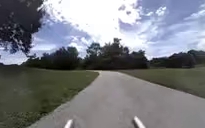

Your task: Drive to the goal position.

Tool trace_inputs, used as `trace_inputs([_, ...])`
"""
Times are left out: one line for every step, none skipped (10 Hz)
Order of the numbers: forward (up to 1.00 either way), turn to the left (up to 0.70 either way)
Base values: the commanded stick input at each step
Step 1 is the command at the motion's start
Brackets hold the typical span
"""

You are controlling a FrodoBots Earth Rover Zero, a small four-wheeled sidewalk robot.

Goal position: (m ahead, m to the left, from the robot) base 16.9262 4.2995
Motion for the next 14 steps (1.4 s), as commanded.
trace_inputs([0.7,0.0])
trace_inputs([0.7,0.0])
trace_inputs([0.7,0.0])
trace_inputs([0.7,0.0])
trace_inputs([0.7,0.0])
trace_inputs([0.7,0.0])
trace_inputs([0.7,0.0])
trace_inputs([0.7,0.0])
trace_inputs([0.7,0.0])
trace_inputs([0.7,0.0])
trace_inputs([0.7,0.0])
trace_inputs([0.7,-0.08])
trace_inputs([0.7,-0.3])
trace_inputs([0.7,-0.35])
